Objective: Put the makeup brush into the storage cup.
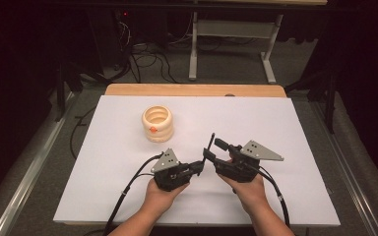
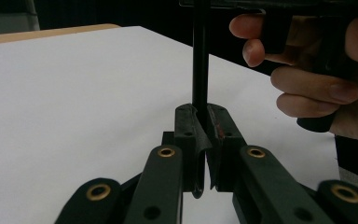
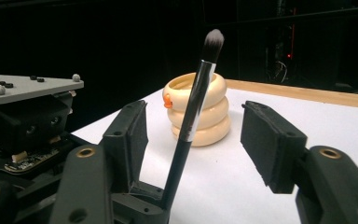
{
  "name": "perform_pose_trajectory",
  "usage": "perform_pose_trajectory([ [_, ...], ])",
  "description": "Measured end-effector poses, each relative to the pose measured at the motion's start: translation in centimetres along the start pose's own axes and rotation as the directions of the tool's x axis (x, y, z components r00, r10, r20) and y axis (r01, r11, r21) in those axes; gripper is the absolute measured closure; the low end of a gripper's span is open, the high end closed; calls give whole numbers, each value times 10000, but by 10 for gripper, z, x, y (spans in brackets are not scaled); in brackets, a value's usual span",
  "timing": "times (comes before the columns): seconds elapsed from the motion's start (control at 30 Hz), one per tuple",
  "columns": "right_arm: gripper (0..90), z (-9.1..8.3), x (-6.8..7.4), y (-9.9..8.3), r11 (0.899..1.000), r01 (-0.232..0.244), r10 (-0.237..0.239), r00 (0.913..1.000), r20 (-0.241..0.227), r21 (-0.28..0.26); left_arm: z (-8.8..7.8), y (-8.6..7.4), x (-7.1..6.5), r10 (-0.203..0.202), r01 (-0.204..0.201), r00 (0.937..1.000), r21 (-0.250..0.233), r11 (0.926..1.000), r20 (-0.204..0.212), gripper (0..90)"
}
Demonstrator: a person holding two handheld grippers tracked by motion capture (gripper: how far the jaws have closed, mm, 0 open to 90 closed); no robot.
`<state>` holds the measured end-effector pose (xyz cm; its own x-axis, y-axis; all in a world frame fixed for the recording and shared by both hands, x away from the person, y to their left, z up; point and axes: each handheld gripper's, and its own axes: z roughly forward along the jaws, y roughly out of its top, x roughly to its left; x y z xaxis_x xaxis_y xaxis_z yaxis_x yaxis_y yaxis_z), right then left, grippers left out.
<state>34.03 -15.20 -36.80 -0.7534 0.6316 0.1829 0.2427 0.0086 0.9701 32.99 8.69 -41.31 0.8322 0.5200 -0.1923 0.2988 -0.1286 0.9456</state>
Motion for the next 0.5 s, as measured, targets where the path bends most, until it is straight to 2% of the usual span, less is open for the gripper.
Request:
perform_pose_trajectory([
  [0.3,559,1,3,-3,9999,-64,64,10000,-47,-107,1,-1,-3,44,-44,10000,2,10000,61,837],
  [0.5,611,3,-1,-6,10000,-59,60,10000,77,-66,3,-2,-1,158,-158,9999,84,9998,1,837],
])
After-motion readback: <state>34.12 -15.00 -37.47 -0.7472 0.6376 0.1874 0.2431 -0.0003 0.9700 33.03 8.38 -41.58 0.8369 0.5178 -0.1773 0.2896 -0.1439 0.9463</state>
